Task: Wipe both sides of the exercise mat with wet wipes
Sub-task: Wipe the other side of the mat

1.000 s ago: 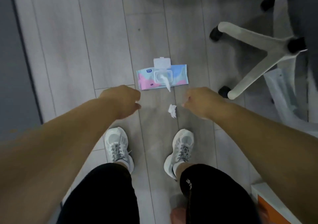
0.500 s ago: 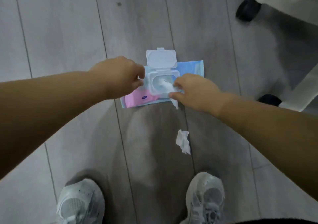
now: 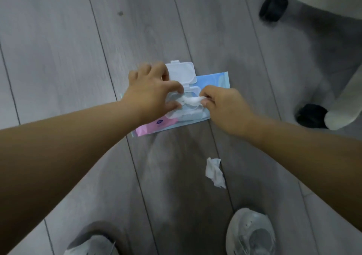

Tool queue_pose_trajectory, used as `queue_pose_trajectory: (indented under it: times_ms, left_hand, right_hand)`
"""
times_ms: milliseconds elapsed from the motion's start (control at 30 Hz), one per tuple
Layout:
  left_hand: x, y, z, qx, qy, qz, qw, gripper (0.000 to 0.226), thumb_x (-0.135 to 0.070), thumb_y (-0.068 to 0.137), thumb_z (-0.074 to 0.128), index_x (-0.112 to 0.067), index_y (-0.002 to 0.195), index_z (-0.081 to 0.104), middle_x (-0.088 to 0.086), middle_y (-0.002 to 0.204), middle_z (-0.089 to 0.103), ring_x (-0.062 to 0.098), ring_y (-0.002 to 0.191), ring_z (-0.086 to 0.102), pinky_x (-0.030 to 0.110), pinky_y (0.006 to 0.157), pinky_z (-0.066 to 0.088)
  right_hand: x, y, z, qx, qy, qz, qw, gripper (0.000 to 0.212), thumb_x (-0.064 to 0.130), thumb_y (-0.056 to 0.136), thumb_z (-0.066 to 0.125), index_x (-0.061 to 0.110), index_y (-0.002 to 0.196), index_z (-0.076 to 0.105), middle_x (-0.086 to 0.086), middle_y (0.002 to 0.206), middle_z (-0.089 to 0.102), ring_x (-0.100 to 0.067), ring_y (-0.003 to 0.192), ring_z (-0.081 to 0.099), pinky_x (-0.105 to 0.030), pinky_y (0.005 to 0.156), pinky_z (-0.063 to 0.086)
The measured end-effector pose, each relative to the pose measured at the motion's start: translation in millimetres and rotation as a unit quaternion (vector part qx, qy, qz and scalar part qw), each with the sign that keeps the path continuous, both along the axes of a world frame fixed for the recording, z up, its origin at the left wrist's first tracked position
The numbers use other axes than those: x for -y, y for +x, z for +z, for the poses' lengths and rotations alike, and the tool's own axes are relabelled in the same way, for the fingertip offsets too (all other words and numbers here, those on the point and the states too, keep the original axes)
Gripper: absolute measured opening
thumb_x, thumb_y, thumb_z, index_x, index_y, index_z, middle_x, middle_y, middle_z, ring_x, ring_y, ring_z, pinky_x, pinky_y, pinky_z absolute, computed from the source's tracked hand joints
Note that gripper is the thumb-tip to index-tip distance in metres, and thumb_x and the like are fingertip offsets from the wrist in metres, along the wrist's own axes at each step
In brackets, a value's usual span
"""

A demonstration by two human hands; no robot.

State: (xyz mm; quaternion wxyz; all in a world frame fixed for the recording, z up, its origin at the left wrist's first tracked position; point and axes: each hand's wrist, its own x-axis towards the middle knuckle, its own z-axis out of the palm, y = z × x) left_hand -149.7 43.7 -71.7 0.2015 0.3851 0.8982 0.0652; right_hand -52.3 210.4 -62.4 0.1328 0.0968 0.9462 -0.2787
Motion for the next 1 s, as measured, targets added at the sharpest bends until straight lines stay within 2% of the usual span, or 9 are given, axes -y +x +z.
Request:
queue_pose_trajectory:
  times_ms: [100, 267, 333, 433, 533, 633, 733, 867, 1000]
  left_hand:
    - [4, 2, -2, -0.005, 0.003, -0.001, 1.000, 0.041, -0.056, 0.083, 0.055, -0.044, 0.123, 0.052, 0.001, 0.118, 0.038, 0.027, 0.112, 0.033, 0.039, 0.091, 0.028]
    - [11, 7, -5, 0.004, 0.033, 0.006, 0.999, 0.038, -0.046, 0.086, 0.058, -0.049, 0.123, 0.050, -0.001, 0.121, 0.036, 0.025, 0.115, 0.031, 0.040, 0.095, 0.025]
    - [10, 6, -7, 0.012, 0.020, 0.007, 1.000, 0.036, -0.045, 0.088, 0.055, -0.050, 0.123, 0.050, -0.001, 0.120, 0.036, 0.025, 0.115, 0.030, 0.041, 0.096, 0.024]
    - [10, 6, -6, 0.003, -0.004, 0.014, 1.000, 0.036, -0.048, 0.089, 0.050, -0.051, 0.124, 0.049, -0.001, 0.117, 0.036, 0.026, 0.114, 0.031, 0.041, 0.095, 0.024]
    - [14, 9, -3, -0.005, -0.025, 0.022, 0.999, 0.038, -0.056, 0.086, 0.047, -0.050, 0.123, 0.050, 0.000, 0.119, 0.035, 0.027, 0.115, 0.030, 0.043, 0.097, 0.023]
    - [16, 12, 0, -0.012, -0.037, 0.023, 0.999, 0.045, -0.067, 0.081, 0.047, -0.048, 0.122, 0.052, 0.000, 0.120, 0.036, 0.027, 0.116, 0.031, 0.045, 0.099, 0.023]
    - [13, 13, 1, -0.037, -0.045, 0.004, 0.998, 0.045, -0.065, 0.082, 0.047, -0.046, 0.123, 0.052, -0.001, 0.123, 0.037, 0.027, 0.117, 0.032, 0.046, 0.099, 0.024]
    - [17, 14, 0, -0.046, -0.063, 0.015, 0.997, 0.041, -0.063, 0.084, 0.048, -0.044, 0.120, 0.054, 0.000, 0.123, 0.037, 0.028, 0.117, 0.033, 0.049, 0.099, 0.025]
    - [21, 13, 1, -0.047, -0.080, 0.027, 0.995, 0.041, -0.061, 0.084, 0.049, -0.039, 0.117, 0.056, 0.002, 0.123, 0.038, 0.029, 0.118, 0.033, 0.050, 0.101, 0.025]
  right_hand:
    - [3, 2, 5, -0.021, -0.037, -0.025, 0.999, 0.012, 0.006, 0.094, 0.047, 0.002, 0.088, 0.057, -0.007, 0.078, 0.059, -0.023, 0.067, 0.054, -0.033, 0.062, 0.045]
    - [10, 9, 16, -0.020, -0.068, -0.075, 0.995, 0.013, 0.008, 0.097, 0.042, 0.015, 0.087, 0.047, 0.010, 0.071, 0.046, -0.007, 0.061, 0.042, -0.010, 0.056, 0.035]
    - [10, 6, 20, -0.015, -0.078, -0.099, 0.992, 0.013, 0.011, 0.098, 0.043, 0.016, 0.087, 0.047, 0.009, 0.072, 0.047, -0.009, 0.063, 0.043, -0.011, 0.055, 0.035]
    - [6, 1, 27, -0.023, -0.075, -0.130, 0.988, 0.011, 0.018, 0.092, 0.053, 0.014, 0.082, 0.056, 0.004, 0.074, 0.053, -0.009, 0.064, 0.045, -0.023, 0.060, 0.035]
    - [1, 1, 35, -0.018, -0.023, -0.121, 0.992, 0.024, 0.032, 0.086, 0.063, 0.013, 0.073, 0.057, 0.005, 0.065, 0.051, -0.009, 0.057, 0.043, -0.014, 0.051, 0.031]
    - [-1, 6, 38, -0.006, -0.025, -0.138, 0.990, 0.023, 0.019, 0.081, 0.065, 0.010, 0.066, 0.052, 0.005, 0.062, 0.044, -0.009, 0.055, 0.038, -0.011, 0.047, 0.027]
    - [0, 10, 39, 0.003, -0.052, -0.166, 0.985, 0.025, 0.008, 0.078, 0.061, 0.013, 0.060, 0.044, 0.001, 0.065, 0.044, -0.010, 0.058, 0.038, -0.011, 0.049, 0.030]
    - [-7, 14, 39, 0.020, -0.063, -0.177, 0.982, 0.006, 0.006, 0.078, 0.060, 0.007, 0.072, 0.057, -0.004, 0.073, 0.056, -0.010, 0.062, 0.044, -0.010, 0.047, 0.031]
    - [-19, 21, 33, 0.047, -0.025, -0.191, 0.980, 0.005, 0.006, 0.083, 0.057, 0.009, 0.085, 0.054, -0.004, 0.077, 0.056, -0.013, 0.064, 0.049, -0.009, 0.049, 0.036]
